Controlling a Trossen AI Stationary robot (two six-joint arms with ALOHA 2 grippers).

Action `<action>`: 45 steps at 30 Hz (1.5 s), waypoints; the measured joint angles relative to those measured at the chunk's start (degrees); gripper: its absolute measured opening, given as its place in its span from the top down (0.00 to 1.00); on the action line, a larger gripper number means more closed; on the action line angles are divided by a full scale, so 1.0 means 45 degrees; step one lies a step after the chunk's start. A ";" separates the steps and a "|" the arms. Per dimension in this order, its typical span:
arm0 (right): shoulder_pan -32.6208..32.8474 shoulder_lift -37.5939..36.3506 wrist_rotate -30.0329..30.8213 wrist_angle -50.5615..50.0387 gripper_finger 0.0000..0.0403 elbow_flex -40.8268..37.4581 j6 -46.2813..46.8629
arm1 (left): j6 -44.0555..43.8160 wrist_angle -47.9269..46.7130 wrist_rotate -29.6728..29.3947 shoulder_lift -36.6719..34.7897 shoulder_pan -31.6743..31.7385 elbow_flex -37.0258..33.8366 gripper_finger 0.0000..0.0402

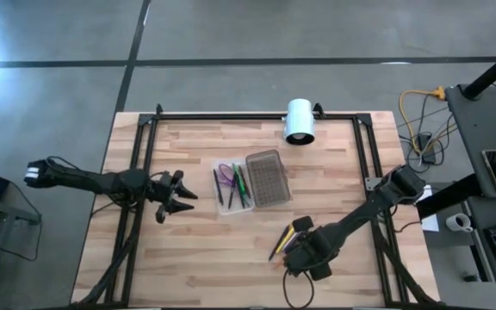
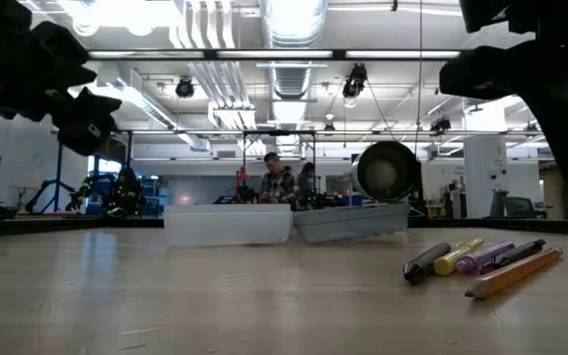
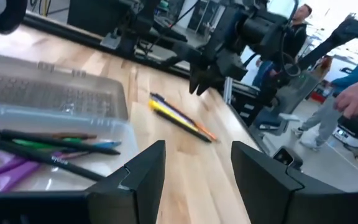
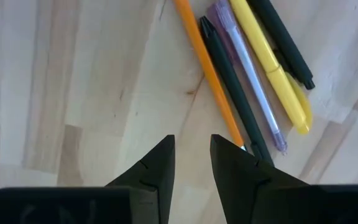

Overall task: Pick & place school supplies into a supply box
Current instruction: Put the orange pencil into the black supply box

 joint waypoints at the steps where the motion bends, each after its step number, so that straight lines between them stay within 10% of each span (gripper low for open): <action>1: 0.0002 0.0054 0.0005 0.0058 0.77 0.0003 -0.0115 | 0.0000 0.0012 -0.0004 0.0031 0.0000 -0.0045 0.58; 24: -0.0176 0.0387 0.0087 0.1237 0.77 -0.0884 -0.1192 | -0.0010 -0.1370 0.0063 -0.4858 0.0403 -0.0037 0.58; 45: -0.0723 0.0382 0.0430 0.2298 0.77 -0.1898 -0.1855 | -0.0015 -0.1619 0.0088 -0.4939 0.0398 -0.0069 0.58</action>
